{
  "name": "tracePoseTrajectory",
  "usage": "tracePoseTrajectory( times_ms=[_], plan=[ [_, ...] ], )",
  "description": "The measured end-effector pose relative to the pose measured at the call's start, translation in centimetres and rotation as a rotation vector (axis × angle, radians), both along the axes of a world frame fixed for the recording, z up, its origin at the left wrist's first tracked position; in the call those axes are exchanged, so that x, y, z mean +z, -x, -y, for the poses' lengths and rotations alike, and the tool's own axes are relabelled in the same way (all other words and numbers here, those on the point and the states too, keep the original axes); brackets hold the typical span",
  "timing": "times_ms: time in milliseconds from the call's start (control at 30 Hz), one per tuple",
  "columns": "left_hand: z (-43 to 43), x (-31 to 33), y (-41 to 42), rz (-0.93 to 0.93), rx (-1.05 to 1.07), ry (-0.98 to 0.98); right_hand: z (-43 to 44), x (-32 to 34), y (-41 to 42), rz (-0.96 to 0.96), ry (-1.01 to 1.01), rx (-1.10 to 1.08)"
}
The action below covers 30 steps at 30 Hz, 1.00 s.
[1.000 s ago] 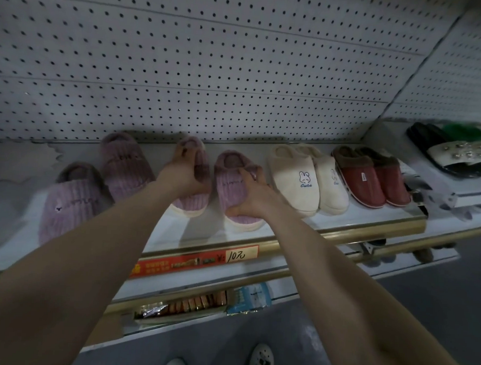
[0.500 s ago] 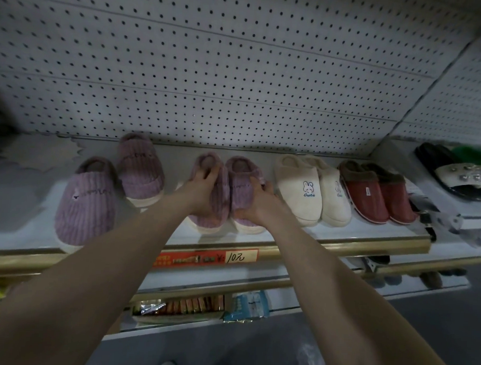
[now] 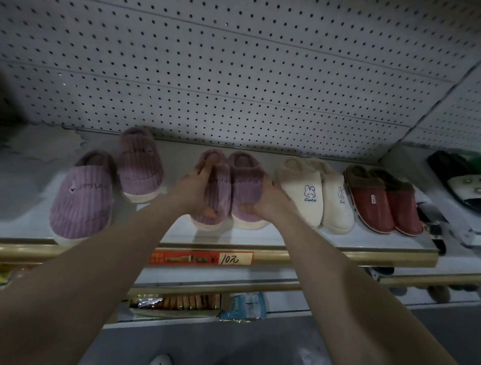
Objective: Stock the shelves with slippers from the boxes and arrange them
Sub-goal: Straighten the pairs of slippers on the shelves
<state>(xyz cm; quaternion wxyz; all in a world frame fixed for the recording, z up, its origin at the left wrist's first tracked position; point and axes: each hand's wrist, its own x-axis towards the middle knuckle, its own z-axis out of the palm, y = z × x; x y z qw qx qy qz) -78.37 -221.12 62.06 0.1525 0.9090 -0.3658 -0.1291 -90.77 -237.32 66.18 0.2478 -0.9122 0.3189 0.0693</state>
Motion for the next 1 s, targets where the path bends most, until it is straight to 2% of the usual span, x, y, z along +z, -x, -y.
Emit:
tracePoseTrajectory(
  times_ms=[100, 233, 533, 833, 1000],
  plan=[
    [0.2, 0.0, -0.4, -0.002, 0.006, -0.036, -0.2, -0.3, 0.0, -0.017, -0.015, 0.021],
    [0.2, -0.2, -0.3, -0.037, -0.011, 0.013, -0.4, -0.7, -0.1, -0.024, -0.031, 0.020],
    [0.6, -0.7, 0.5, 0.018, 0.009, 0.000, -0.8, -0.9, -0.4, -0.085, -0.018, 0.048],
    [0.5, -0.8, 0.5, 0.015, 0.019, 0.034, -0.5, -1.1, 0.1, -0.048, -0.010, 0.096],
    [0.4, -1.2, 0.2, 0.022, 0.023, 0.060, -0.3, -1.2, -0.5, -0.057, -0.079, 0.060]
  ],
)
